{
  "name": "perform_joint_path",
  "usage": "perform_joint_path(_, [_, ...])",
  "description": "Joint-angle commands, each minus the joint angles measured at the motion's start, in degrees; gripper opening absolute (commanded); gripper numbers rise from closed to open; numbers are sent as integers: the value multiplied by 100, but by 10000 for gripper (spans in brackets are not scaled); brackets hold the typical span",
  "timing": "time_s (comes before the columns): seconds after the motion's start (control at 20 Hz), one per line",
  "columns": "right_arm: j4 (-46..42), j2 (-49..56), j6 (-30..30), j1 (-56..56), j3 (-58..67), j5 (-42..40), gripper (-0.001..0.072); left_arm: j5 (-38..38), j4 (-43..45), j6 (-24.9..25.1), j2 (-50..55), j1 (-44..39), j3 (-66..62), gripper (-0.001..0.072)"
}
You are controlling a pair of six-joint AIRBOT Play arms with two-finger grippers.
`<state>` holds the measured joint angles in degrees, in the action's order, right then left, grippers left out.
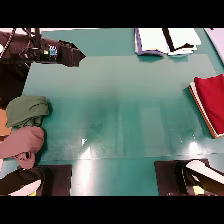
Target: Fold the shirts.
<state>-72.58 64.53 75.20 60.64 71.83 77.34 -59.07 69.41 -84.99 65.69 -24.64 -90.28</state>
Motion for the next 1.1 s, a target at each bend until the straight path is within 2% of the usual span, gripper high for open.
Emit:
perform_joint_path(0.0, [1193,-46,-4,-564,304,-125,551,-9,-2,0,2,-2,-2,25])
perform_joint_path(0.15, [1690,-46,-2,-2006,531,-125,549,44,0,0,2,-2,-2,25])
perform_joint_path(0.45, [1692,0,-7,-5230,564,-673,549,46,44,-2,0,-2,-2,26])
perform_joint_path(0.65, [1687,13,-11,-6605,564,-1139,546,225,39,-4,0,-2,-2,25])
perform_joint_path(0.7, [1692,11,-13,-6808,564,-1176,462,304,39,-2,0,-2,-2,26])
perform_joint_path(0.75, [1692,11,-13,-6988,564,-1178,292,365,39,-4,0,-2,-2,25])
perform_joint_path(0.85, [1692,11,-13,-7197,564,-1174,18,461,39,-4,0,-2,-2,25])
perform_joint_path(1.05, [1696,11,-13,-7294,564,-1161,21,647,37,-4,0,-2,-2,26])
